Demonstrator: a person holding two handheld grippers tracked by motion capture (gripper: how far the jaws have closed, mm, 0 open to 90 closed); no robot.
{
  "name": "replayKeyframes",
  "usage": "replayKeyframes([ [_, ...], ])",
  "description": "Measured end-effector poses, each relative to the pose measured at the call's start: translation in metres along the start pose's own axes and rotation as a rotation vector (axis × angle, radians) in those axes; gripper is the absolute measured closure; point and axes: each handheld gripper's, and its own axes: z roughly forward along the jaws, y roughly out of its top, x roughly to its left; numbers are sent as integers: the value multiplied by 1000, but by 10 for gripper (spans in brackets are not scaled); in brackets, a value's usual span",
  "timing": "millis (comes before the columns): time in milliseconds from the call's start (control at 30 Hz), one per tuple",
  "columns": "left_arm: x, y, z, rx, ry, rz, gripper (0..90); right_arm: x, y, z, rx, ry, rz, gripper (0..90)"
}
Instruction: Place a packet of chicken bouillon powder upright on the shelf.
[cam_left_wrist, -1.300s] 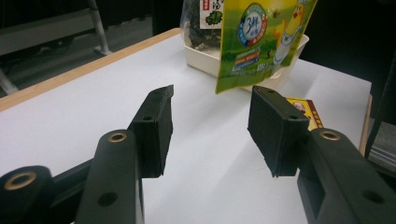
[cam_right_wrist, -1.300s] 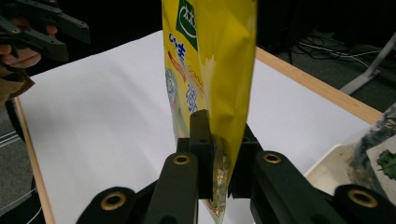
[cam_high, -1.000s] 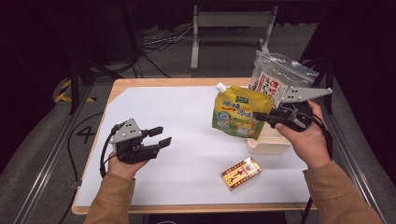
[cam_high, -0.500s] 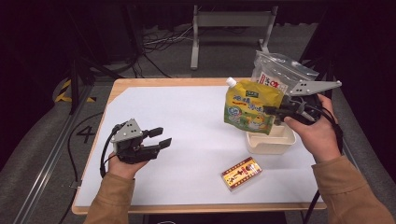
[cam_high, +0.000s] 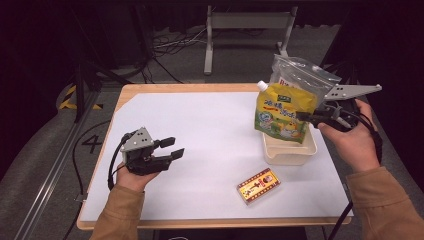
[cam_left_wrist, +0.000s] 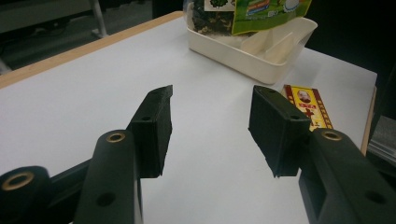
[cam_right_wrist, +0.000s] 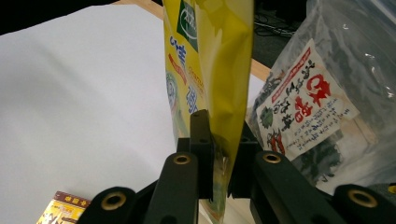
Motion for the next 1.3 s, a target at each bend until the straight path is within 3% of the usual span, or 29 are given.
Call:
replayKeyframes([
  [733, 2, 0, 5, 17, -24, -13, 482, -12, -11, -8, 74, -10, -30, 841],
  [1300, 3, -2, 7, 31, -27, -26, 464, -21, -20, 9, 98, -4, -26, 844],
])
